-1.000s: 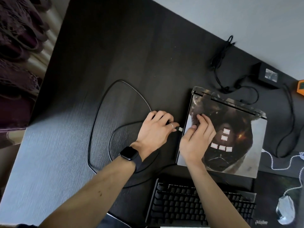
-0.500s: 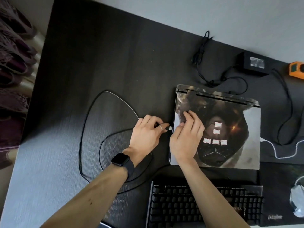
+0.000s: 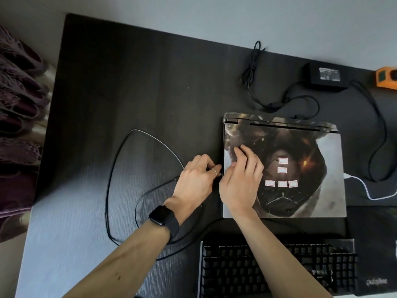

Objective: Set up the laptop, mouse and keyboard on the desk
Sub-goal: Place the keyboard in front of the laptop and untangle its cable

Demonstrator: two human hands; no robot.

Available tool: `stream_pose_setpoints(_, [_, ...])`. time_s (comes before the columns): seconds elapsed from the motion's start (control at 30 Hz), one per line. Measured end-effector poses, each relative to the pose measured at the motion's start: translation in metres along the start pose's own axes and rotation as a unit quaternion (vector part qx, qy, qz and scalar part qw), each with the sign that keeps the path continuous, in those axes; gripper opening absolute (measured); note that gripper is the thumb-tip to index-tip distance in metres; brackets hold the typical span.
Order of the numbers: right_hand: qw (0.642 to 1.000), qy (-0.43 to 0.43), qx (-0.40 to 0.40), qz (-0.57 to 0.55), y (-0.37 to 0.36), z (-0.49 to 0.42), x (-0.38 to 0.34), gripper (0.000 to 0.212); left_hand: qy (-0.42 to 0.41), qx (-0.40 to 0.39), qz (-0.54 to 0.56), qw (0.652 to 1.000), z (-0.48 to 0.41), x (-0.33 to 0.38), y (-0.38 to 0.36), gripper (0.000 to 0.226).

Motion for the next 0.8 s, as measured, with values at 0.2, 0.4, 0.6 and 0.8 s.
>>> stream_pose_setpoints(0.2, [1.000,-0.003,-0.005,-0.002,0.000,-0.001,0.000,0.044,-0.049,0.014,-0.039,0.998,0.003,-0.010,-0.009,0.019])
stream_pose_setpoints(0.4, [1.000,0.001,-0.004,0.003,0.000,0.000,0.003,0.041,-0.068,0.025,-0.098,0.993,0.002,-0.023,0.008,0.032])
stream_pose_setpoints(0.6, [1.000,-0.002,-0.001,0.006,-0.001,0.001,0.002,0.040,-0.061,0.032,-0.086,0.994,0.003,-0.026,0.009,0.022])
stream_pose_setpoints(0.8, [1.000,0.000,0.000,0.009,-0.002,0.001,0.004,0.043,-0.078,0.027,-0.110,0.991,-0.001,-0.021,0.009,0.025])
Point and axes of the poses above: each hand's wrist, its own z-axis away from the middle knuckle, its own y-axis out of the back of the hand, x = y × z, the point moved 4 cm from there along -z, towards the middle knuckle, and after that the axes turned 2 degrees about -x, right-handed, at the moved point
